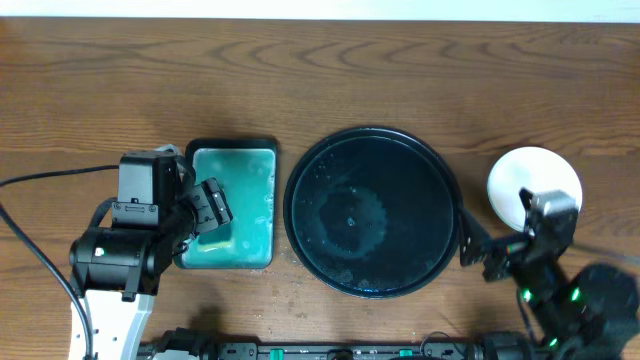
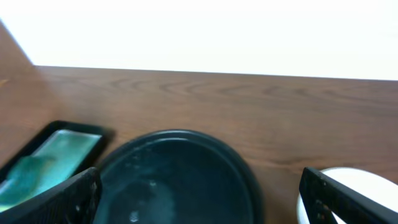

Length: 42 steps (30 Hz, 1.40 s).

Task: Clean dirty plates on tray and stack at the side

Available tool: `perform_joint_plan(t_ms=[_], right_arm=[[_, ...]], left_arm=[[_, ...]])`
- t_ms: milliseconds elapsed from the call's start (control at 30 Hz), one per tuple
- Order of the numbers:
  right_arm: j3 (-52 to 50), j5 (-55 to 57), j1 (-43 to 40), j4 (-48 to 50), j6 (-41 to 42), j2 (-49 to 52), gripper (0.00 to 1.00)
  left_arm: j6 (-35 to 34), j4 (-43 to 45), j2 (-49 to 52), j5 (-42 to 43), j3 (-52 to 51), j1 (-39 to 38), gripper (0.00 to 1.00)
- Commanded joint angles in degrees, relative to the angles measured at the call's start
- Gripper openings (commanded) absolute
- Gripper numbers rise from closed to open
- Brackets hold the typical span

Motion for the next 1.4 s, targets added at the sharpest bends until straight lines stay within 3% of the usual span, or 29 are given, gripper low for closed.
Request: perform_joint_plan(t_ms=[0,200,433,567,1367], right_arm=[[-9.94,5.81,-0.17,2.38,-0.74,-10.21,0.99],[-23.15,6.73,-0.09,8.7,-0.31,-20.41,0.99],[-33.46,6.29,0.09,21.31,1.03,-20.22,0.99],[-41.16,6.32,0.09,34.23,1.01,-20.22,0.99],[-41.11,7.23,0.13,33.33,0.79,-20.15,0.99]], left_arm=[[0.76,-0.28,0.22,0.33,1.16,0.2,0.82],[0.79,-0.28,0.22,0.33,1.16,0.2,0.82],[0.76,-0.28,0.22,0.33,1.16,0.2,0.82],[0.79,-0.28,0.22,0.33,1.16,0.2,0.82],[0.79,-0.28,0.2,0.33,1.14,0.2,0.81]])
